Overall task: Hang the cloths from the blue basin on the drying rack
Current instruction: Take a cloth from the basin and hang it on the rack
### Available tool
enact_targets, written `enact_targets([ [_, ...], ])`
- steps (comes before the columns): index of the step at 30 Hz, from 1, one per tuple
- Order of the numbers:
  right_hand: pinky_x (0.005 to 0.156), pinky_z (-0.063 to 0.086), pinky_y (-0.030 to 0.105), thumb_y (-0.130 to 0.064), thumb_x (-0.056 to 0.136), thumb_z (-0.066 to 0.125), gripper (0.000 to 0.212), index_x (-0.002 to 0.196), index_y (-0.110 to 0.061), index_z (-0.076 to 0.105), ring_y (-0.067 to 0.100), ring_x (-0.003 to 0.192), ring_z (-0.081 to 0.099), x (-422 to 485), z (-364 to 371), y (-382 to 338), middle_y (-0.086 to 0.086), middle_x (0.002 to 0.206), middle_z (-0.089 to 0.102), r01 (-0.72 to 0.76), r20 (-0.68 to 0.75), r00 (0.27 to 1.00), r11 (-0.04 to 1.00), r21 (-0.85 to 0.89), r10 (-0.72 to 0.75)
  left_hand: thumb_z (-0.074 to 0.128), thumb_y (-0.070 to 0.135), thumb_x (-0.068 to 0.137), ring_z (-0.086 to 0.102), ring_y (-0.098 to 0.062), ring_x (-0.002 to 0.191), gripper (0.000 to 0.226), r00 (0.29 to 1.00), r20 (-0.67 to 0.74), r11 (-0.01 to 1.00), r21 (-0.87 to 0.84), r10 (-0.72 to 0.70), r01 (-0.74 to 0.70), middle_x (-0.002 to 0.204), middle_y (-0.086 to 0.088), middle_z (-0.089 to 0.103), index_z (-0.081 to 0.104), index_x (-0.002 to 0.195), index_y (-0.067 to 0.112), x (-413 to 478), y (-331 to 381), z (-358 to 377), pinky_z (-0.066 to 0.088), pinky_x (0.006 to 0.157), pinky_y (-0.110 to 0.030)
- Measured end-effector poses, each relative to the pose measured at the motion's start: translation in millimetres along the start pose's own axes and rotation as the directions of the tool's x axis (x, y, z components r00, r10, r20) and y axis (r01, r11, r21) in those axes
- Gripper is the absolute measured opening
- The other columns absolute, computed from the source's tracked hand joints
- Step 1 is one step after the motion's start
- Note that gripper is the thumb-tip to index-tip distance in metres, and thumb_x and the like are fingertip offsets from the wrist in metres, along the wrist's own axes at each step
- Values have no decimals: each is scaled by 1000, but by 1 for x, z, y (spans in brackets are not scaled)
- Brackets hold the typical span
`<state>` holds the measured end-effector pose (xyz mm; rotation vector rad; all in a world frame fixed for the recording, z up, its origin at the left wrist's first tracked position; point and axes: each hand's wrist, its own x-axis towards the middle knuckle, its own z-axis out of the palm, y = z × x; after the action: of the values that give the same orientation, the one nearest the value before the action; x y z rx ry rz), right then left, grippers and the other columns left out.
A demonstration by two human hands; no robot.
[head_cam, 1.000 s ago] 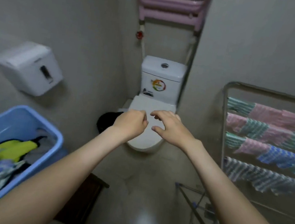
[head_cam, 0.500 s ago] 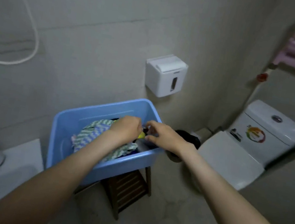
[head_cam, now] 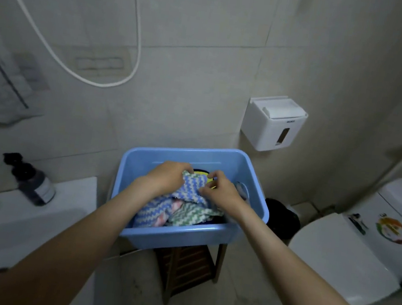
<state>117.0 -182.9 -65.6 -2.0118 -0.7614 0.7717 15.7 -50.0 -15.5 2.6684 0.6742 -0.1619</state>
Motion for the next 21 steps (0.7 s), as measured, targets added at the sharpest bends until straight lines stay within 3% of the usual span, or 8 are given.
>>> enact_targets([
  [2,54,37,28,-24,87,65,35,111,-16,42,14,60,47,3,2,-1,7,84,56,-60,30,998,997,43,59,41,8,95,57,-29,105,43,1000,11,1000,-10,-5,5,121,-13,61,48,134,23,1,-3,1,40,76,-31],
  [4,54,35,30,-21,88,62,19,88,-14,45,17,56,42,5,5,-1,7,70,48,-51,3,999,999,17,51,42,8,94,57,-29,105,45,1000,25,1000,-17,-7,8,122,-13,60,45,136,24,2,-4,1,40,75,-30],
  [6,60,37,33,-14,89,58,23,74,-14,40,19,58,39,7,7,-3,6,63,38,-2,-59,998,997,80,6,45,9,94,56,-30,108,46,1000,18,1000,-20,-1,1,123,-13,59,45,137,24,5,-4,1,42,80,-31],
  [9,68,39,34,-7,90,56,19,76,-12,44,18,69,41,4,0,-14,7,68,39,99,-163,985,964,246,-59,53,16,92,51,-29,117,49,999,-28,999,-39,22,-23,127,-16,52,43,139,25,9,-2,-3,40,94,-32],
  [13,71,37,28,-2,90,55,15,78,-10,54,15,77,47,-1,-27,-38,9,77,51,283,-201,950,929,239,-238,62,22,88,47,-30,116,54,989,-112,985,-135,95,-110,112,-11,42,44,139,27,16,11,-17,35,98,-30],
  [17,71,42,21,1,93,52,6,94,1,58,7,76,53,-8,-53,-60,9,80,57,420,-165,904,889,183,-394,69,26,76,47,-29,115,41,965,-154,939,-240,214,-247,119,-13,47,61,115,15,24,26,-35,38,97,-34],
  [21,73,42,30,-9,93,54,5,94,-7,58,11,78,52,-10,-72,-65,3,82,59,484,-214,856,875,16,-470,53,41,60,53,-17,91,40,930,-261,907,-267,258,-327,95,-6,57,61,86,11,24,38,-52,38,77,-26],
])
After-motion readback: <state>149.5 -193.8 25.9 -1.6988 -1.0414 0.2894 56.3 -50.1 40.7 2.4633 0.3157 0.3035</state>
